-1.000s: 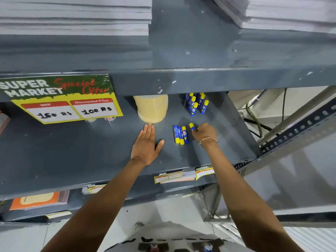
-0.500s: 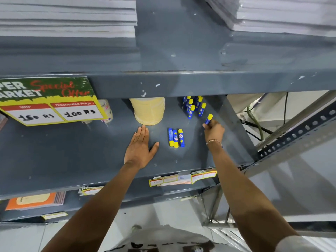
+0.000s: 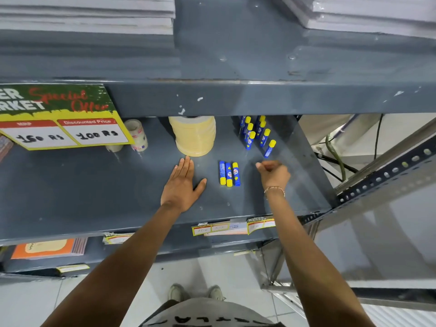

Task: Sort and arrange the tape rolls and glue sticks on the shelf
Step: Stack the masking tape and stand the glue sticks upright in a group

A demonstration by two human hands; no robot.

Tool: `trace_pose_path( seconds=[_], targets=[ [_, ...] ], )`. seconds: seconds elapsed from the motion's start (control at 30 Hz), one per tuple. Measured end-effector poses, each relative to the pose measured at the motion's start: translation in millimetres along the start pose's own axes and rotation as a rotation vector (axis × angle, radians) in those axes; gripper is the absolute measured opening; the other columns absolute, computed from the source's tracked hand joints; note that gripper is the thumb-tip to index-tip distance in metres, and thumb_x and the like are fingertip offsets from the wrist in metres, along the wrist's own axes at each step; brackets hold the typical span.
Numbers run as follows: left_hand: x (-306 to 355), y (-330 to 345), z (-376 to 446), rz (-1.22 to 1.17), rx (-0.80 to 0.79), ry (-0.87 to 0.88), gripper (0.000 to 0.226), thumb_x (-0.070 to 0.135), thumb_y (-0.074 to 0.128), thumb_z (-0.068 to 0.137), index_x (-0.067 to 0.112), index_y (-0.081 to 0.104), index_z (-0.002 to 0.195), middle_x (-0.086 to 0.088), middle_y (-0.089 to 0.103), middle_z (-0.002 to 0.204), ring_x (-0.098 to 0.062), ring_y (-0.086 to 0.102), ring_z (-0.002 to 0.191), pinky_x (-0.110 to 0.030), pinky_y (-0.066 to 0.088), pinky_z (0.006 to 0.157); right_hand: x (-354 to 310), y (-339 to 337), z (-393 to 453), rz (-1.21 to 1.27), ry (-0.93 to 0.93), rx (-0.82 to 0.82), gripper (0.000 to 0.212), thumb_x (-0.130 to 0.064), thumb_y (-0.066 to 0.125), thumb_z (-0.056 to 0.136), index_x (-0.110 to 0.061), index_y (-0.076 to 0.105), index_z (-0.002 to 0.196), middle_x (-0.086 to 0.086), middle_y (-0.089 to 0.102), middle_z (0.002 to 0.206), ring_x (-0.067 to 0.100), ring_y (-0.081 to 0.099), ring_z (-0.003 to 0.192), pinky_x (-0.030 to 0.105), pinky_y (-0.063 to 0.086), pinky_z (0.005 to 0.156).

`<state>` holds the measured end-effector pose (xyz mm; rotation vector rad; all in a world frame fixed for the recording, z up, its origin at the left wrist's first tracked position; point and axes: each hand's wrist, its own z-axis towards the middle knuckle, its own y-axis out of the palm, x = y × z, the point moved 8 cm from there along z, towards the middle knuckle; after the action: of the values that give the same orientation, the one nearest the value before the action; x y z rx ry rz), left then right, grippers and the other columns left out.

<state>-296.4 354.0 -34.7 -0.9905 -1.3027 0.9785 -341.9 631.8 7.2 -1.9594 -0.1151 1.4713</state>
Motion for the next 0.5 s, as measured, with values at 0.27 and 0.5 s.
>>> trace_pose_path(
  seconds=[0.27, 0.5],
  targets=[
    [2.4, -2.9, -1.9, -0.02, 0.005, 0.017, 0.07, 0.049, 0.022, 0.099, 0.005, 0.004, 0.151, -0.01, 0.004, 0.161, -0.018, -0.001, 0.149, -0.03, -0.001, 0.121, -25.1, 45.4, -37.9, -0.467, -0.16, -0.316, 0.034, -0.038, 0.073, 0.077, -0.005, 0.075, 0.087, 0.017, 0.074, 0.089, 0.033, 0.066, 0.089, 0.03, 0.049, 0.074],
    [1.4, -3.8, -0.9, -0.045, 0.023, 0.018, 0.068, 0.047, 0.022, 0.099, 0.006, 0.005, 0.151, -0.009, 0.006, 0.161, -0.018, 0.0, 0.149, -0.028, -0.002, 0.12, -32.0, 28.9, -16.4, -0.471, -0.166, -0.113, 0.032, -0.029, 0.063, 0.088, 0.001, 0.069, 0.094, 0.024, 0.069, 0.098, 0.041, 0.063, 0.098, 0.034, 0.049, 0.077]
  ],
)
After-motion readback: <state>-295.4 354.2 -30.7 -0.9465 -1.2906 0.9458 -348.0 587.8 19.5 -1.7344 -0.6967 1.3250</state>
